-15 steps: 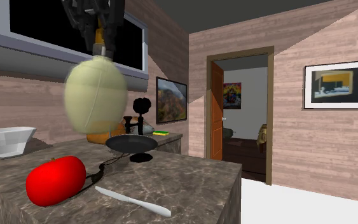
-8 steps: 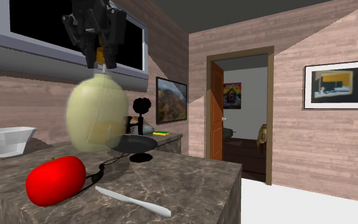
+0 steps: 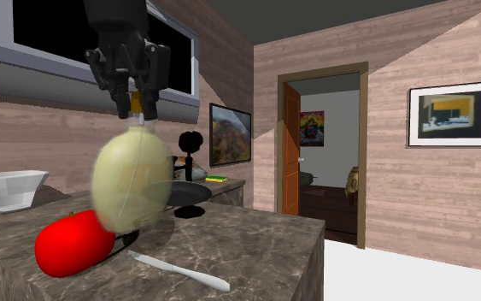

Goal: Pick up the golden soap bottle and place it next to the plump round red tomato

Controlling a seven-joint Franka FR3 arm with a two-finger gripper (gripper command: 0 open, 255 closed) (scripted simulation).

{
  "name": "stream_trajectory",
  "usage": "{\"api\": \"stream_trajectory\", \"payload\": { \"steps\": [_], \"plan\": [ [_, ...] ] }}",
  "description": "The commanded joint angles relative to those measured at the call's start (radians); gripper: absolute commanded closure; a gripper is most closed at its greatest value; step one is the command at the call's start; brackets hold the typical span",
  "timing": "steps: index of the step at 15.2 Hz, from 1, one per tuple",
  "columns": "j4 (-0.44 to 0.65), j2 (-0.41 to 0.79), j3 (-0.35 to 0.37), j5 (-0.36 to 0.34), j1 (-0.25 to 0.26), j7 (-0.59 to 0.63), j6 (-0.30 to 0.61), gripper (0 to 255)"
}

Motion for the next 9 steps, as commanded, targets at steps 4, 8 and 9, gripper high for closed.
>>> {"api": "stream_trajectory", "payload": {
  "steps": [4,8,9],
  "plan": [
    [-0.088,-0.035,0.005,0.006,0.003,-0.003,0.053,255],
    [-0.153,-0.058,0.009,0.011,0.005,-0.006,0.095,255],
    [-0.169,-0.064,0.01,0.012,0.006,-0.007,0.106,255]
  ]
}}
